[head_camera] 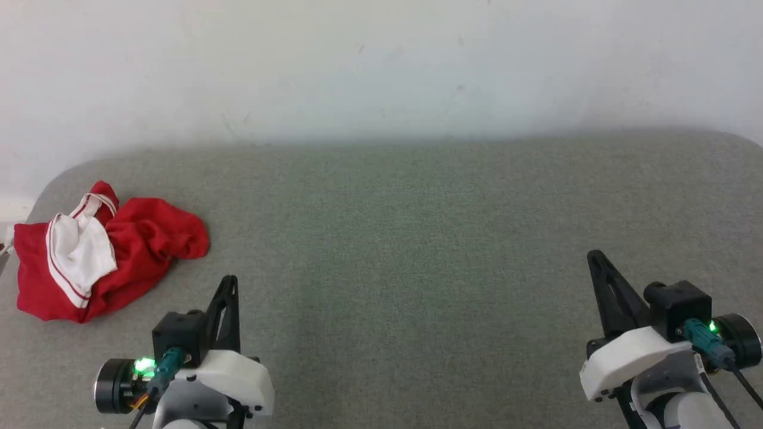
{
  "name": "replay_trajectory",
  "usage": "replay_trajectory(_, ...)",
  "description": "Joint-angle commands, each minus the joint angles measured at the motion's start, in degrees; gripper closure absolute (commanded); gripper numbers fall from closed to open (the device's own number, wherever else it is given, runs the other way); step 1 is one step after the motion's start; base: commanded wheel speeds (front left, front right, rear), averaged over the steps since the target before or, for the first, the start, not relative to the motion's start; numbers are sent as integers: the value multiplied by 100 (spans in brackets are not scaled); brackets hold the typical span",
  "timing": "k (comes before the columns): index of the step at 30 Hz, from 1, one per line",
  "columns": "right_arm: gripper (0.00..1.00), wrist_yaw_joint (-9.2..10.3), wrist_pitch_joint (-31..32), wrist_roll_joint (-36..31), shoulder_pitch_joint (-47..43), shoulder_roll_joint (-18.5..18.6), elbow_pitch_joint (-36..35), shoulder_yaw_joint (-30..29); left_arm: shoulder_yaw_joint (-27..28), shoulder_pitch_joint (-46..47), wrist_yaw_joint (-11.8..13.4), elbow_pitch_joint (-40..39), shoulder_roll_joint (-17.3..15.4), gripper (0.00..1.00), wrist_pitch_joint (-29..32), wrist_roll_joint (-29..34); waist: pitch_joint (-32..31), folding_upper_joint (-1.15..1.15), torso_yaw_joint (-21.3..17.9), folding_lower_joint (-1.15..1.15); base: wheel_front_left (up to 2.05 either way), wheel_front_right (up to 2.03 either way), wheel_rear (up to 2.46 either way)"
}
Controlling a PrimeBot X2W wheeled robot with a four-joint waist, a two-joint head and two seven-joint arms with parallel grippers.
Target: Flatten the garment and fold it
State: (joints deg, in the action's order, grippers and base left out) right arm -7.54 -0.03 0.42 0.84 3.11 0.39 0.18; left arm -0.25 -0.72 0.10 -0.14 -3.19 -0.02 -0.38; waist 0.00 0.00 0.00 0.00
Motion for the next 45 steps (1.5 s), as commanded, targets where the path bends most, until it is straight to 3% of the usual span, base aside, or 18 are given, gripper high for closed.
replay_trajectory(1,100,5,3,-42,-84,-24,-39,-18,25,72,-10,14,31,100,2,38,0,0,0,0,0,0,0)
replay_trajectory(20,100,5,3,-42,-84,-24,-39,-18,25,72,-10,14,31,100,2,38,0,0,0,0,0,0,0)
replay_trajectory(21,0,0,0,0,0,0,0,0,0,0,0,0,1,0,0,0,0,0,0,0,0,0,0)
replay_trajectory(45,0,1,-254,375,-19,1,-70,-231,-122,70,226,-24,4,0,-254,-155,45,0,16,0,0,0,0)
